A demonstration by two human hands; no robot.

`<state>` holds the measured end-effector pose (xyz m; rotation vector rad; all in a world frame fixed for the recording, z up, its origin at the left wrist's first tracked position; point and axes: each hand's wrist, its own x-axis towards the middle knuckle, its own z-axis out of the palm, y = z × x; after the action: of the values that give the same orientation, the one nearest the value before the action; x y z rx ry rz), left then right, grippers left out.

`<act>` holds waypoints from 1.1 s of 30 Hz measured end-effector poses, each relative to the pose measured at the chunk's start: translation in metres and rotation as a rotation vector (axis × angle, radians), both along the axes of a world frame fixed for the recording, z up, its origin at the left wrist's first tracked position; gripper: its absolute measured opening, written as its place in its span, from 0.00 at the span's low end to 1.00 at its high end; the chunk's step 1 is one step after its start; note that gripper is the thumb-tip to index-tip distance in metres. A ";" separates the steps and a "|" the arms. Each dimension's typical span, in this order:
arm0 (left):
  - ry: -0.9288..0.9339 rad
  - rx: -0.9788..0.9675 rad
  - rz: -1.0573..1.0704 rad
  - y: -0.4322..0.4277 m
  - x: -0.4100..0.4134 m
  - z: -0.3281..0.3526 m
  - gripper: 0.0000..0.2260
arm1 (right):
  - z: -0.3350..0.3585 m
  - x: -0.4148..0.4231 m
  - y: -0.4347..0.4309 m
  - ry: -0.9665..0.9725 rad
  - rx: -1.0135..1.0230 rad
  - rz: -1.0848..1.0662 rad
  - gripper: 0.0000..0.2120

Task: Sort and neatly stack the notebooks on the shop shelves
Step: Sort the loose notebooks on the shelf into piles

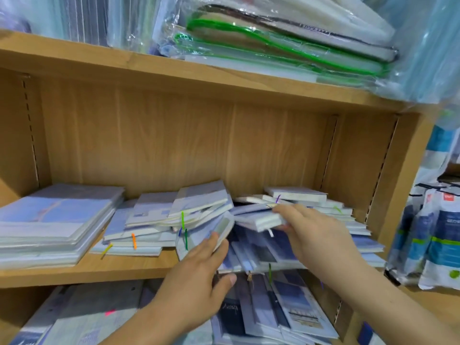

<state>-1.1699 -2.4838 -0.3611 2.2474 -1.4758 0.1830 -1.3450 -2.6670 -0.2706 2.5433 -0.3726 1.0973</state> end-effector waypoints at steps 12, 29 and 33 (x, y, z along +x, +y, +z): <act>0.162 -0.059 0.089 -0.028 -0.034 0.007 0.52 | 0.010 -0.014 0.003 0.061 0.113 0.086 0.14; 1.601 -0.590 0.064 -0.048 -0.089 0.052 0.08 | -0.071 -0.067 0.019 -0.262 0.284 0.069 0.14; 1.597 -0.631 0.070 -0.057 -0.084 0.075 0.09 | -0.107 -0.065 0.020 0.040 0.491 -0.016 0.35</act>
<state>-1.2540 -2.5411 -0.2861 1.1665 -0.3270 -0.8187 -1.4103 -2.6472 -0.3779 2.9685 -0.7281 1.0479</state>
